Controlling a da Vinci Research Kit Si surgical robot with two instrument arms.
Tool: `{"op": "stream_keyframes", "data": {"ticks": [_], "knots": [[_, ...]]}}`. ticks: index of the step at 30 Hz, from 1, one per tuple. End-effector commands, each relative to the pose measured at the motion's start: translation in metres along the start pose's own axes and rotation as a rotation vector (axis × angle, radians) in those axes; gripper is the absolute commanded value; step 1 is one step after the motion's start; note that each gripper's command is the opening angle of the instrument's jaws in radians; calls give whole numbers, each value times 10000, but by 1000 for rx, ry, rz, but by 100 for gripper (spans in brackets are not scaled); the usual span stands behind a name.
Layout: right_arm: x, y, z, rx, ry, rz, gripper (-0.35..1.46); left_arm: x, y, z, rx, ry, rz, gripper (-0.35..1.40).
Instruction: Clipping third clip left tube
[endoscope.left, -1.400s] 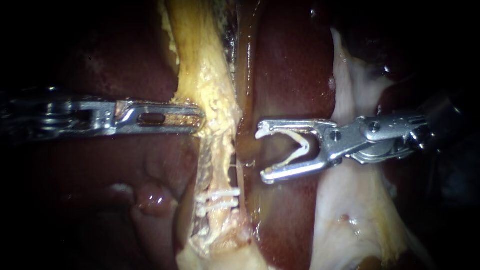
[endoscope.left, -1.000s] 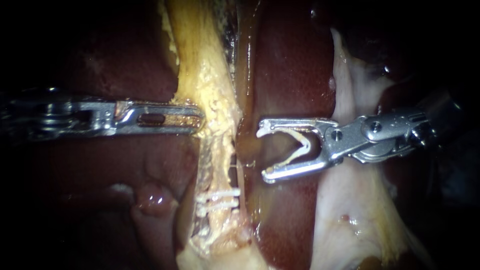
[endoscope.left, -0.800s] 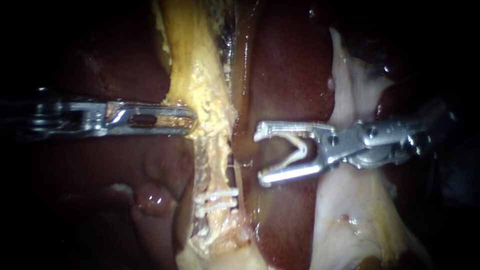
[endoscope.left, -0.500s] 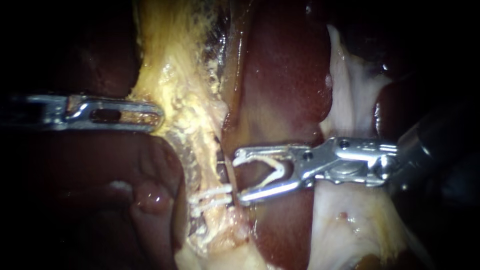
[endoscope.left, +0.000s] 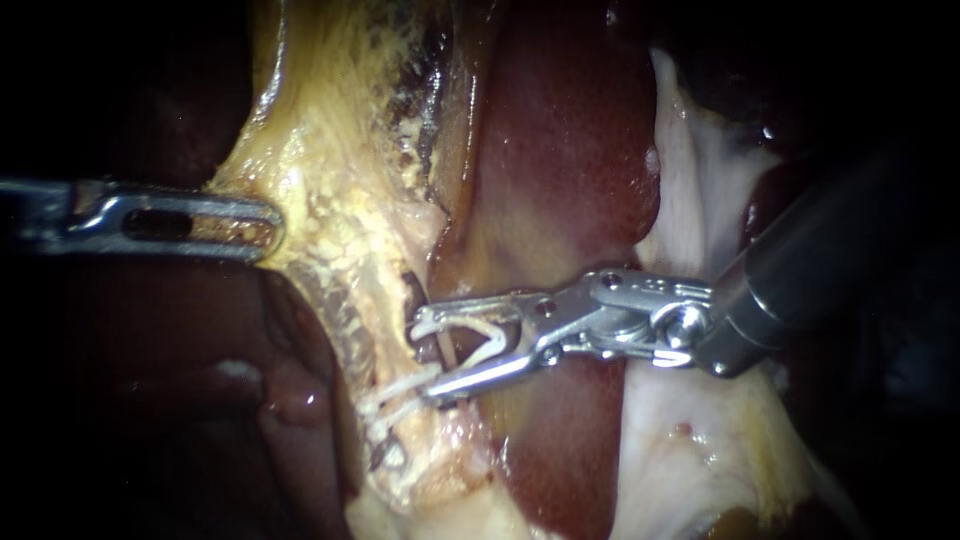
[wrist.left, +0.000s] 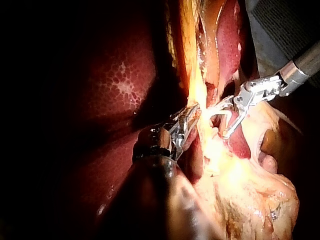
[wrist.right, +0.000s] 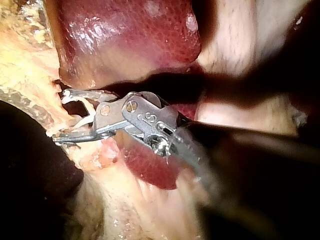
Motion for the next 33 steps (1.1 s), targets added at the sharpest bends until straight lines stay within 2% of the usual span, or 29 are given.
{"op": "stream_keyframes", "data": {"ticks": [1,5,7,20,26,33], "knots": [[0,1,4,1,0,-1,58,0,0,0,0,0,0,-35],[-1,4,18,25,-9,7,58,0,0,0,0,0,0,-35],[-1,5,26,57,-18,17,58,0,1,-1,0,0,0,-35],[7,-5,40,301,96,99,55,-1,8,-4,-5,-4,1,-35],[10,-9,44,383,129,132,53,-2,9,-4,-5,-4,1,-35],[11,-10,45,442,131,143,53,-4,15,-4,-7,-5,2,-35]]}}
